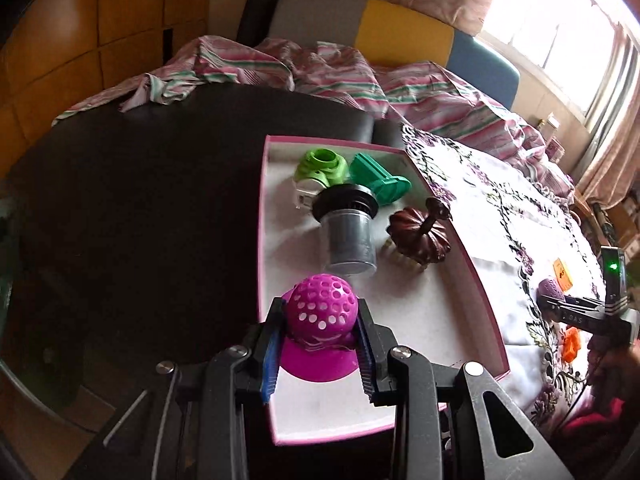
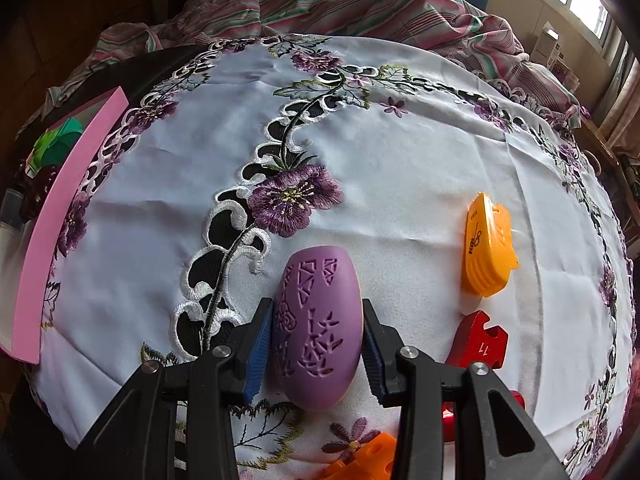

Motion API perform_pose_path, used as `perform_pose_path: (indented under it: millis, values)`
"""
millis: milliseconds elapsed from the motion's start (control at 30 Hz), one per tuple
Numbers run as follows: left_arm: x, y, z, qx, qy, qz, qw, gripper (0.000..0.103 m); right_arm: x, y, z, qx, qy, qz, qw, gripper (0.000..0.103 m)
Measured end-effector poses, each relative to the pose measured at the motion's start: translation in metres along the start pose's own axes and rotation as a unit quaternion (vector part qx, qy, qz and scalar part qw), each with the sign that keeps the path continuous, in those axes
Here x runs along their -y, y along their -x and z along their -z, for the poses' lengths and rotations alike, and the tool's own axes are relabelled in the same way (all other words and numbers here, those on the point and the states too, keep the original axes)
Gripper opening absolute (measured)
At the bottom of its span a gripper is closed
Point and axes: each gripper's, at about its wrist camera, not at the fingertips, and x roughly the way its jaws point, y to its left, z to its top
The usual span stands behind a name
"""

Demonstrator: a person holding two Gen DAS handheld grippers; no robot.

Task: Organize rigid objects
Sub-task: 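Lower the magenta dome into the tray and open the left gripper, then withdraw the left gripper from the tray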

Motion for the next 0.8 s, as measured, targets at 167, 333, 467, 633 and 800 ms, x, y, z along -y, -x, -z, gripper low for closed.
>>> perform_pose_path:
  millis: [167,333,467,633,800]
  values:
    - [0.002,-0.022,-0.015,-0.013,-0.007,-0.016,0.9998,0.033,-0.001,0.000,-0.001,-0.002,0.001,0.001,1.000,0.041]
    - [0.000,-0.036,-0.022,-0.008,-0.013,-0.036,0.9992,0.034,-0.001,0.001,-0.001,-0.002,0.002,0.001,1.000,0.041]
    - [0.000,-0.034,-0.022,0.006,-0.021,-0.045,0.9988,0.034,-0.002,0.000,-0.001,-0.003,0.002,0.001,1.000,0.041]
    - [-0.002,-0.018,-0.019,0.026,-0.021,-0.060,0.9976,0.043,-0.003,0.001,0.000,-0.002,0.007,0.007,1.000,0.041]
    - [-0.001,0.005,-0.016,0.049,-0.027,-0.084,0.9949,0.047,-0.004,0.001,0.001,-0.002,0.010,0.010,1.000,0.041]
